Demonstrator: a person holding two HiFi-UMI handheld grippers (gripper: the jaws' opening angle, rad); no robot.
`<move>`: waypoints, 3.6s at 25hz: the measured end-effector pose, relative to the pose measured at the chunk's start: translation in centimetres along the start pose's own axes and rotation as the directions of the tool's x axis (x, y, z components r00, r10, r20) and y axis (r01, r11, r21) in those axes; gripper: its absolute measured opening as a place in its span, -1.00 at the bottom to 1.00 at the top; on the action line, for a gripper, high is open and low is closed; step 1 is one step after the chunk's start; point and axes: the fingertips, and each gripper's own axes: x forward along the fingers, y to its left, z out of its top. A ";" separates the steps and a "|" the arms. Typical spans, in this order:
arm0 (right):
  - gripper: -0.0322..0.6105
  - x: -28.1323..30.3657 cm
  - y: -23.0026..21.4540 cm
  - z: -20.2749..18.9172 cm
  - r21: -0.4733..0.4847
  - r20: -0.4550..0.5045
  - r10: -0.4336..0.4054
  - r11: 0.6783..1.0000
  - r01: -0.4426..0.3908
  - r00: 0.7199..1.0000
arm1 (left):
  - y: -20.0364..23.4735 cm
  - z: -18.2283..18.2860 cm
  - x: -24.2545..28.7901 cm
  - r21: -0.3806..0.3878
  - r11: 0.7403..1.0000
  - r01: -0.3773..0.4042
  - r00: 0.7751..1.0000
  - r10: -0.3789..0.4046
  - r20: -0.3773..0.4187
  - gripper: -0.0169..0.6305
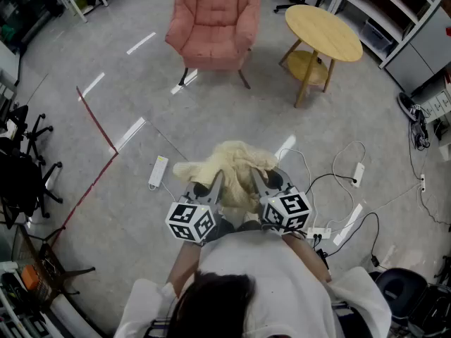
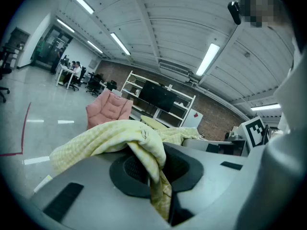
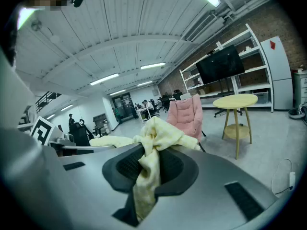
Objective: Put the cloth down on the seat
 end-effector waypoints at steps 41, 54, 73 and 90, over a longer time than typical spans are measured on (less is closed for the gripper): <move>-0.64 11.5 -0.5 3.6 -0.030 0.028 -0.027 0.999 0.028 0.999 | 9.2 5.7 6.4 -0.021 1.000 0.021 1.000 -0.021 -0.002 -0.76; -0.64 17.2 -12.7 9.7 -0.011 -0.018 0.036 0.999 -0.036 0.999 | 7.8 9.1 20.3 -0.077 0.997 -0.017 0.999 0.014 -0.046 -0.76; -0.65 23.3 -21.3 13.8 -0.031 -0.056 0.141 0.989 -0.142 0.988 | 8.5 11.9 30.6 -0.097 0.990 -0.107 0.994 0.104 -0.037 -0.76; -0.65 24.4 -22.8 13.9 -0.029 -0.065 0.117 0.992 -0.119 0.991 | 9.3 11.9 32.8 -0.096 0.992 -0.085 0.995 0.080 -0.058 -0.76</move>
